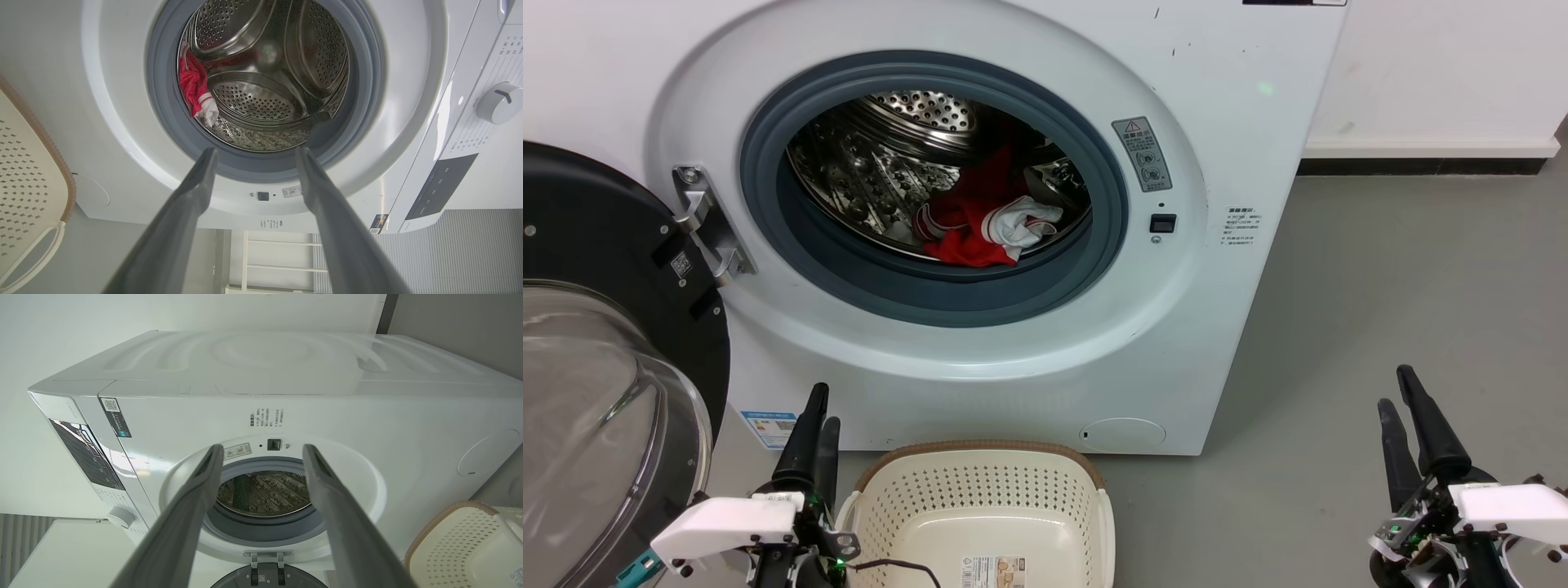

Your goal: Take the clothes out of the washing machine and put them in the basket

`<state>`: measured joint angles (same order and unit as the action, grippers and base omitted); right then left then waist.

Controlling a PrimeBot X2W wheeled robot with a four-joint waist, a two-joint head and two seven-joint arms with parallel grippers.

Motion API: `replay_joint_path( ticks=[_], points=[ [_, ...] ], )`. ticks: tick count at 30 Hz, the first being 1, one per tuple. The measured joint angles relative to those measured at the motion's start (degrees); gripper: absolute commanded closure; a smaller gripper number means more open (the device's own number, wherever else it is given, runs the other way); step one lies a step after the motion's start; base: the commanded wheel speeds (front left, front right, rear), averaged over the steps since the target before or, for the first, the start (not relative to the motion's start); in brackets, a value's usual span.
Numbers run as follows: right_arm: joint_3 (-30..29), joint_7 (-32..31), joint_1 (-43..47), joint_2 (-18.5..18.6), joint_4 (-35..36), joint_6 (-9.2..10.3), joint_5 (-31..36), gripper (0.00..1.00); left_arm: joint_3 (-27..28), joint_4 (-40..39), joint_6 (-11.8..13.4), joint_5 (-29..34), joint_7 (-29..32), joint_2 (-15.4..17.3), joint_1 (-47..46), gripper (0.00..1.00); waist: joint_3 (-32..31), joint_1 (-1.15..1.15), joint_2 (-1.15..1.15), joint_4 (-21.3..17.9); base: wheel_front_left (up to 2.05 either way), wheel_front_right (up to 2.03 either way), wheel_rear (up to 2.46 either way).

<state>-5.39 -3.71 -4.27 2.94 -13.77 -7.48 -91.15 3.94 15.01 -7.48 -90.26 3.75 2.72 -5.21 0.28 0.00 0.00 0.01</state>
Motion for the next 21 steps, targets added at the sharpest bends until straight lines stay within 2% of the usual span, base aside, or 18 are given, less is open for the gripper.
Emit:
replay_joint_path(
  ticks=[9, 21],
  points=[
    [0.1, 2.1, 0.2, 0.0, 1.7, 0.0, 6.5, 0.0, -0.5, -1.7, 0.0, 7.9, -2.0, 0.0, -0.8, 0.0, 0.0, 0.0, 0.0, 0.2, 0.0, 0.0, 0.0],
    [0.5, 4.8, 0.9, 0.0, 5.1, 0.0, 23.3, 0.0, -1.8, -3.4, 0.0, 21.9, -4.9, 0.0, -1.1, 0.0, -0.1, 0.0, 0.0, 0.8, 0.0, 0.0, 0.0]
  ],
)
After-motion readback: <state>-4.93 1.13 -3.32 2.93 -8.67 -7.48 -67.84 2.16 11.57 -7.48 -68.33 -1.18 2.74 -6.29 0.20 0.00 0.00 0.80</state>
